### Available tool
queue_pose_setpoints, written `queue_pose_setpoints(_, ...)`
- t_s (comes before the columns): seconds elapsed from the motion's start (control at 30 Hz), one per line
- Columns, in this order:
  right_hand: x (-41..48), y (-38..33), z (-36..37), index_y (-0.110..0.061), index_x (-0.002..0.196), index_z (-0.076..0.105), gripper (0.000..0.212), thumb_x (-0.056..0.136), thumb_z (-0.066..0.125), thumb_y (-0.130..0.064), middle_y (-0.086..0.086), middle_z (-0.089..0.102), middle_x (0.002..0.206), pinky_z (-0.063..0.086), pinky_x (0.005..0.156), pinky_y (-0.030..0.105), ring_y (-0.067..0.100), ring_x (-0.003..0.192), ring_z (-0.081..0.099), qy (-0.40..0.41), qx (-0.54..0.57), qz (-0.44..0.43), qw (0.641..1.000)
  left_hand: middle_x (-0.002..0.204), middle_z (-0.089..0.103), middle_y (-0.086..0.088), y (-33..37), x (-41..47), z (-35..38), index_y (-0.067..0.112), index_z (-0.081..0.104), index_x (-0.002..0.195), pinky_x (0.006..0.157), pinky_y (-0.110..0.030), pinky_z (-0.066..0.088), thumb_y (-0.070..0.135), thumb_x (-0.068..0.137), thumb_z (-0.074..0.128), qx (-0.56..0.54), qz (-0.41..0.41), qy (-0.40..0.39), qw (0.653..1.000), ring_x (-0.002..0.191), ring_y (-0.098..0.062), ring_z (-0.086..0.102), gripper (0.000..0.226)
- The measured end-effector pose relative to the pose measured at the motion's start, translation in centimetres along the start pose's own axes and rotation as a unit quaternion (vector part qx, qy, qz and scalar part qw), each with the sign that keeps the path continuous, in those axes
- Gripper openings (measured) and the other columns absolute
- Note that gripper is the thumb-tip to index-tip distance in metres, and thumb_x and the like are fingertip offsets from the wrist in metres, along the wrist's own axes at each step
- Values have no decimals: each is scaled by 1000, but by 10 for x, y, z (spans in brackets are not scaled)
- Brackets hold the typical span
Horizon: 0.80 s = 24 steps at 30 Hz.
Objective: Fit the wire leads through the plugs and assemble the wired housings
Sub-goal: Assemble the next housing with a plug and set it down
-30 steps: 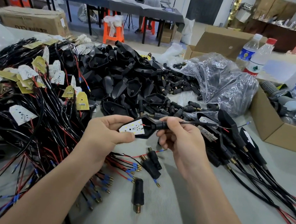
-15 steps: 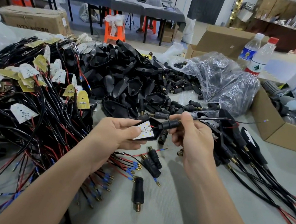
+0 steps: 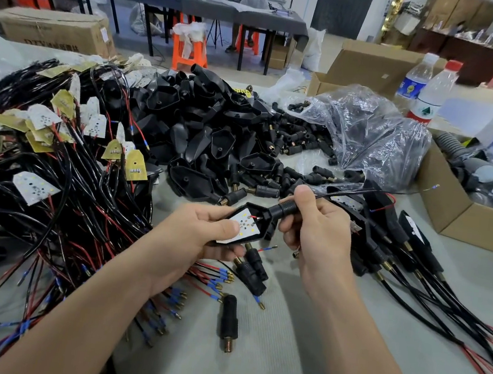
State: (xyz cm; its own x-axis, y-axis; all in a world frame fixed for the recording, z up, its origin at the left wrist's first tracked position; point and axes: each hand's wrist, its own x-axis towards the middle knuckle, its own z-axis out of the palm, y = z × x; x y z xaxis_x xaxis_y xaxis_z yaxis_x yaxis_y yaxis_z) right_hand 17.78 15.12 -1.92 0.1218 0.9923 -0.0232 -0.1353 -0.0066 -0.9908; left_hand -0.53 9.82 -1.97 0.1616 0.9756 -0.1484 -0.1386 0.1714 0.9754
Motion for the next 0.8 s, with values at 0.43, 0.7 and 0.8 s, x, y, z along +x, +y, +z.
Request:
queue_pose_setpoints(0.43, -2, -6, -12, -18, 62, 64, 47, 94, 60, -53, -3, 56, 49, 39, 57, 26, 7, 46, 46, 173, -144, -133, 965, 88, 79, -6, 0, 3, 1, 16, 85, 89, 58, -18, 55, 11, 91, 73, -18, 15, 120, 993, 66, -19, 73, 13)
queue_pose_setpoints(0.7, -29, -5, 15, -27, 118, 72, 39, 80, 73, -17, -9, 70, 124, 26, 118, 33, 14, 122, 58, -102, -478, -329, 808, 72, 72, -9, 2, 4, -8, 16, 83, 76, 50, -22, 50, 18, 95, 71, -3, 54, 185, 981, 55, -17, 63, 22)
queue_pose_setpoints(0.8, -36, -8, 18, -23, 119, 74, 35, 85, 75, -15, -5, 75, 108, 45, 92, 34, 20, 103, 61, -86, -454, -326, 825, 84, 78, -9, 2, 4, -13, 21, 84, 80, 58, -21, 55, 22, 89, 78, -34, 86, 184, 978, 68, -18, 71, 11)
